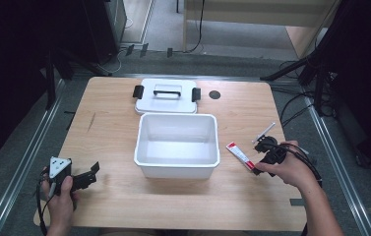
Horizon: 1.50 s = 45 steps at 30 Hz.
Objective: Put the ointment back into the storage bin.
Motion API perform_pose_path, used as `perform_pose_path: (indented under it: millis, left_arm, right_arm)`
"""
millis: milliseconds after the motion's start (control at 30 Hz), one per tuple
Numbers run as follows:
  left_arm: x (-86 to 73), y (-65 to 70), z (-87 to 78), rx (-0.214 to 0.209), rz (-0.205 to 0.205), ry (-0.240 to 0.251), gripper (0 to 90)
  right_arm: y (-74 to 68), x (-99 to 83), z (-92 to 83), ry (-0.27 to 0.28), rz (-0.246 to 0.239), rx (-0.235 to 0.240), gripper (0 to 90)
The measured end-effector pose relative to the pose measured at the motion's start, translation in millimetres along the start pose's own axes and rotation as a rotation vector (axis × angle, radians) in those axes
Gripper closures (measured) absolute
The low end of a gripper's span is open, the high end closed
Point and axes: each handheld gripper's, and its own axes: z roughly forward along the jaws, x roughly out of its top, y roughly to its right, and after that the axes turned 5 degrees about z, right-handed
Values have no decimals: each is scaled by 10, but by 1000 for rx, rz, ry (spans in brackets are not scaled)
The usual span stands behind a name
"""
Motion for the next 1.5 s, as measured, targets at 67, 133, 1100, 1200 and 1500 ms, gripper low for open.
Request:
perform_pose_path:
  millis: [67, 133, 1100, 1200, 1500]
  left_arm:
    - [0, 1, 0, 0, 0, 0, 0]
    - [0, 0, 1, -1, 2, 0, 0]
    - [1, -8, 6, -27, -1, -1, 0]
    - [1, -8, 7, -29, -1, -1, 0]
    - [3, -11, 9, -32, -2, -2, 0]
  right_arm:
    - [-13, 25, 3, -11, -4, 1, 242]
    - [-36, 79, 11, -29, -20, -1, 243]
    - [-130, 484, 270, -111, 24, -3, 549]
    - [-141, 505, 306, -111, 58, 11, 589]
    - [-207, 551, 339, -120, 57, 18, 710]
